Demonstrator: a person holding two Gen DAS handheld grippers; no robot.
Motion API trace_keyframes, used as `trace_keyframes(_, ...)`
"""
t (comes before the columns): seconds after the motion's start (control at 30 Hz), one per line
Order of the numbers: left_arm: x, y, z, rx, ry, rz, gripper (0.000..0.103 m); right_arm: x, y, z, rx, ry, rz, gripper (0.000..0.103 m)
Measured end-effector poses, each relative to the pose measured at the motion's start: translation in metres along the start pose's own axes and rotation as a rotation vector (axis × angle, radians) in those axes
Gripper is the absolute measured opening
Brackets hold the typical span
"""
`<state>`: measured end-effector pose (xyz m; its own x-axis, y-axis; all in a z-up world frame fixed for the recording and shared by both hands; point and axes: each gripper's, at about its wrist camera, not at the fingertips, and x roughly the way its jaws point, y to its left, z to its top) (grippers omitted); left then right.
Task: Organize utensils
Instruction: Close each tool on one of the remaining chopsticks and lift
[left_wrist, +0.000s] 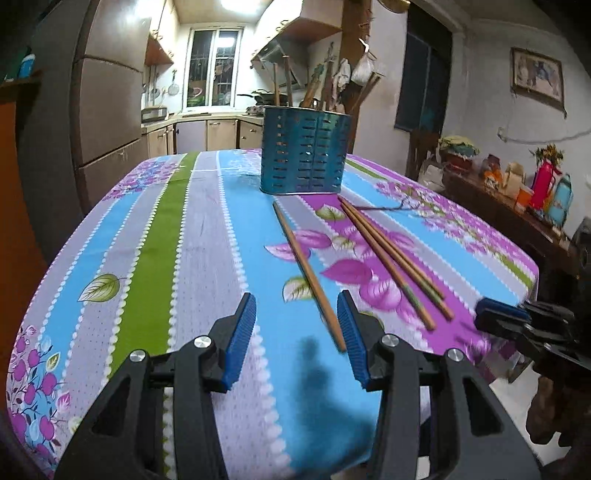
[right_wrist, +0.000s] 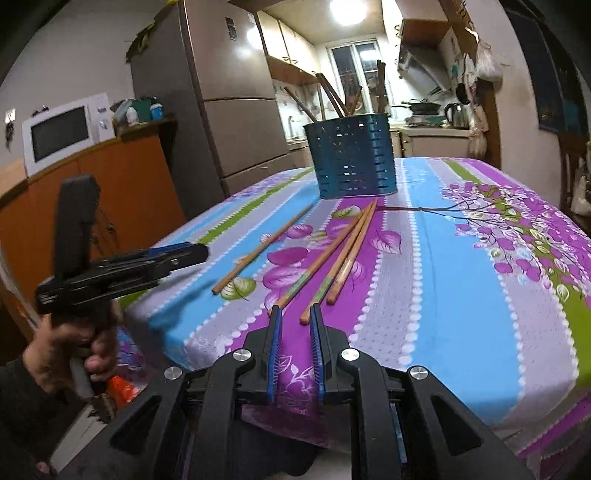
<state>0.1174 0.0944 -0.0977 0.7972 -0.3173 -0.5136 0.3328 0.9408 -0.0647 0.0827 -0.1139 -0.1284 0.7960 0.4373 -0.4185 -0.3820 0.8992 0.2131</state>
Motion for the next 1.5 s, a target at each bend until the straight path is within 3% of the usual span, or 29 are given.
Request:
trace_keyframes(0.33, 0.004, -0.027, -0.020, 0.107, -0.034, -0.055, 0.044, 0.018, 0.008, -0.003, -0.002, -0.020, -0.139, 0.016)
trace_keyframes(0.67, 0.012, -0.035, -0.038, 0.169, -0.093, -0.031, 0.044, 0.026, 0.016, -0.002, -0.006, -0.054, -0.207, 0.016)
trace_keyframes(0.87, 0.015, -0.032, -0.037, 0.159, -0.120, -0.034, 0.027, 0.029, 0.018, -0.004, -0.013, -0.075, -0.225, 0.016)
trace_keyframes(1.17, 0.019, -0.031, -0.038, 0.146, -0.150, -0.035, 0.025, 0.033, 0.021, -0.004, -0.021, -0.087, -0.245, 0.016)
trace_keyframes(1.3, 0.020, -0.028, -0.038, 0.123, -0.158, -0.010, 0.011, 0.034, 0.021, -0.005, -0.017, -0.094, -0.252, 0.016)
trace_keyframes(1.5, 0.019, -0.028, -0.042, 0.108, -0.176, 0.008, 0.010, 0.032, 0.020, -0.007, 0.000, -0.112, -0.256, 0.011)
